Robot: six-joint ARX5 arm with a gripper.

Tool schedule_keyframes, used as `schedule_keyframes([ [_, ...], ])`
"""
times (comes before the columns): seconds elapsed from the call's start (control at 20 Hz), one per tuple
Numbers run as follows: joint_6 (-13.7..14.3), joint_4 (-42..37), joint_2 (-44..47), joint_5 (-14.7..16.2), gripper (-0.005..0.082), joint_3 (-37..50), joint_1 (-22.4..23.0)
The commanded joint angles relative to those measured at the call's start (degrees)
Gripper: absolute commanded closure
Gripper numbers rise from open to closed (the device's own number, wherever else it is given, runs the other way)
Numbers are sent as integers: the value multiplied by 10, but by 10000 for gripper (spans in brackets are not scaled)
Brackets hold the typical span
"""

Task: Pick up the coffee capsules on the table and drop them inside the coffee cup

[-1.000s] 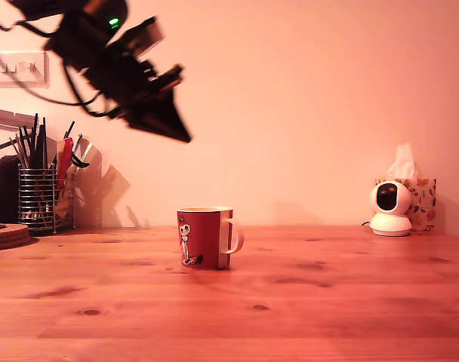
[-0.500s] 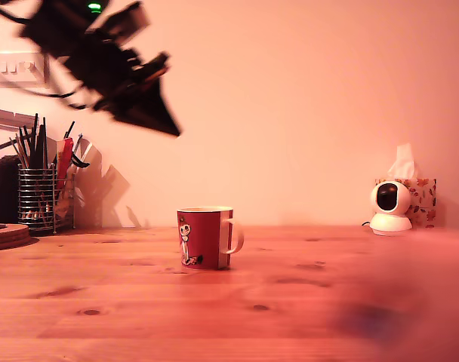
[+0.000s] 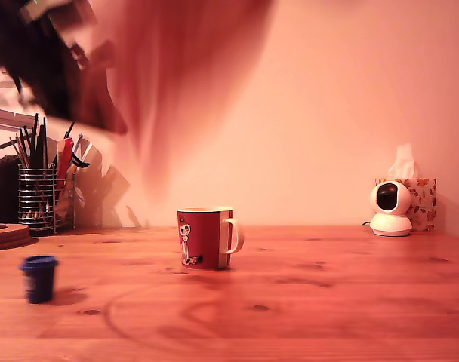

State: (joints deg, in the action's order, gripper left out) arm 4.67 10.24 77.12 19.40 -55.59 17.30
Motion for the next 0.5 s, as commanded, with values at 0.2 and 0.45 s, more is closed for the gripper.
schedule_keyframes([
  [0.2, -13, -21, -79, -2, 788, 86, -12],
  [0.45, -43, -125, -156, -10, 788, 175, -10],
])
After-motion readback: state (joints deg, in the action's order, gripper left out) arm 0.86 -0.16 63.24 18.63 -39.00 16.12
